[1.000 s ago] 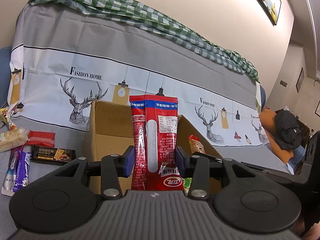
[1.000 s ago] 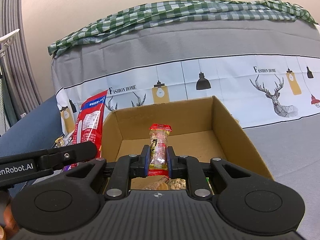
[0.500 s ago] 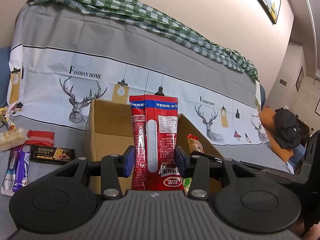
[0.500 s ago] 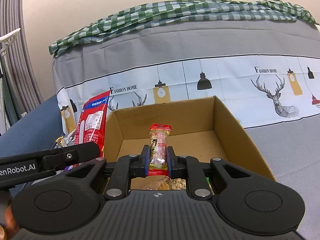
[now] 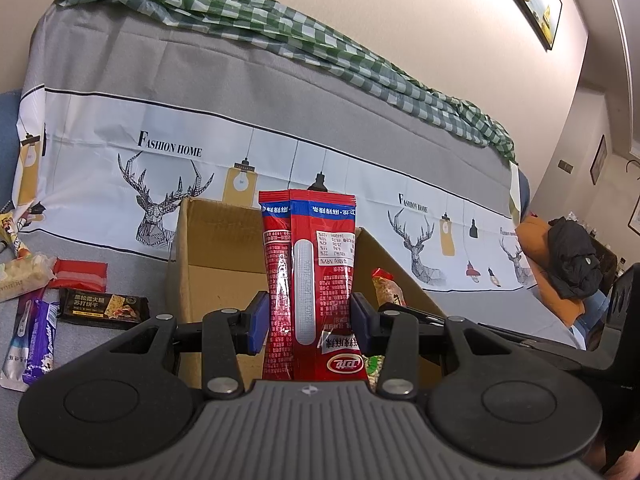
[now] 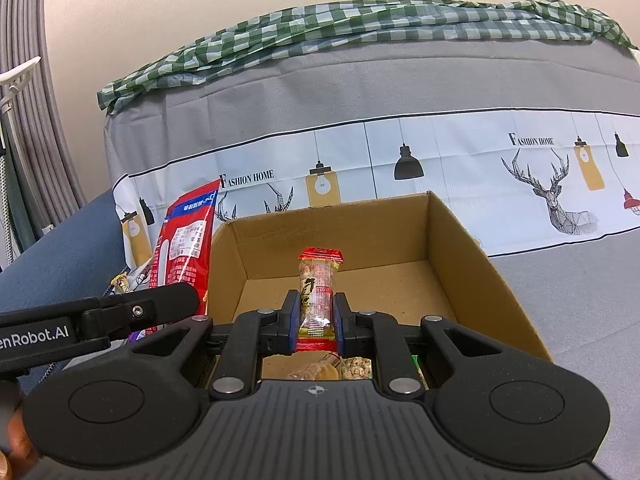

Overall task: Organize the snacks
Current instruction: 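Lower both snacks into the box and open both grippers, then move both tools back to the snack pile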

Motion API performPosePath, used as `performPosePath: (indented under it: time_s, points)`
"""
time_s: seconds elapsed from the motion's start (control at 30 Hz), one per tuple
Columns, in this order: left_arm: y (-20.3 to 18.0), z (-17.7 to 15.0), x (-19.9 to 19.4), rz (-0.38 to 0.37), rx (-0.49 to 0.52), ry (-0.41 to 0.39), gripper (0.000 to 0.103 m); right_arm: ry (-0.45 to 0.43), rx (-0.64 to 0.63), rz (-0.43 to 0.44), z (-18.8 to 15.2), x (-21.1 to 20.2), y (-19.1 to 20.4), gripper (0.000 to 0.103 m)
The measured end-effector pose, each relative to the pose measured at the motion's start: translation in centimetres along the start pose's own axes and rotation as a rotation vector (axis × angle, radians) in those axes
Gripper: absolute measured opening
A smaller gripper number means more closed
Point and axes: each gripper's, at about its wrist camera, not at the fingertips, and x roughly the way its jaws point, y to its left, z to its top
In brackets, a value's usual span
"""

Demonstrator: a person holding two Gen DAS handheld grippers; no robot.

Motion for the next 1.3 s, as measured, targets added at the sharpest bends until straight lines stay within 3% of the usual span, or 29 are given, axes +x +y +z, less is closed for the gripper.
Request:
performPosePath:
  time_s: [0.07, 0.13, 0.17, 0.2, 0.23, 0.47, 0.7, 0.8, 0.9, 0.97, 1.0, 1.03, 1.13, 1.2, 1.3]
  points:
    - [0.0, 0.0, 0.3, -0.012, -0.006, 0.023, 0.049, 0.004, 0.001, 0.003, 0.0, 0.1, 0.0, 0.017]
    - [0.1, -0.1, 0.9, -0.024, -0.015, 0.063, 0.060, 0.018, 0.006, 0.011, 0.0, 0.2, 0.0, 0.020]
    - [0.2, -0.3, 0.9, -0.017, -0.017, 0.063, 0.060, 0.027, 0.008, 0.008, 0.0, 0.4, 0.1, 0.025]
    - [0.3, -0.2, 0.8, -0.008, -0.016, 0.059, 0.060, 0.033, 0.009, -0.002, 0.0, 0.5, 0.2, 0.040]
    - [0.5, -0.2, 0.6, -0.004, -0.018, 0.054, 0.060, 0.030, 0.013, -0.022, 0.1, 0.6, 0.2, 0.049]
    - [3.1, 0.1, -1.2, 0.031, -0.098, 0.007, 0.060, 0.020, 0.052, -0.017, 0.2, 0.8, 1.4, 0.050]
    - [5.9, 1.1, -4.0, 0.075, -0.108, -0.015, 0.056, -0.002, 0.017, 0.015, -0.4, 0.7, 4.8, 0.050]
    - [8.0, 2.1, -4.5, 0.113, -0.114, 0.041, 0.054, -0.021, -0.005, 0.052, -0.7, 0.5, 6.6, 0.045]
    - [10.6, 3.4, -4.2, 0.161, -0.107, 0.097, 0.043, -0.040, -0.024, 0.099, -0.9, 0.3, 8.4, 0.037]
    - [12.9, 4.4, -3.6, 0.185, -0.121, 0.132, 0.029, -0.036, -0.031, 0.130, -1.0, 0.4, 9.6, 0.035]
    - [14.1, 4.9, -3.1, 0.191, -0.127, 0.153, 0.015, -0.035, -0.036, 0.145, -1.1, 0.4, 10.2, 0.032]
    - [15.2, 5.2, -2.7, 0.193, -0.134, 0.173, 0.007, -0.034, -0.045, 0.165, -1.3, 0.5, 10.9, 0.029]
    - [18.5, 4.3, -2.2, 0.197, -0.163, 0.199, 0.006, -0.017, -0.075, 0.220, -1.7, 1.0, 12.9, 0.016]
    - [20.7, 3.2, -1.9, 0.242, -0.214, 0.265, 0.006, -0.009, -0.106, 0.247, -2.0, 1.3, 14.5, 0.016]
    - [24.0, 3.3, -2.0, 0.262, -0.353, 0.269, 0.006, 0.006, -0.136, 0.287, -2.6, 1.8, 16.8, 0.016]
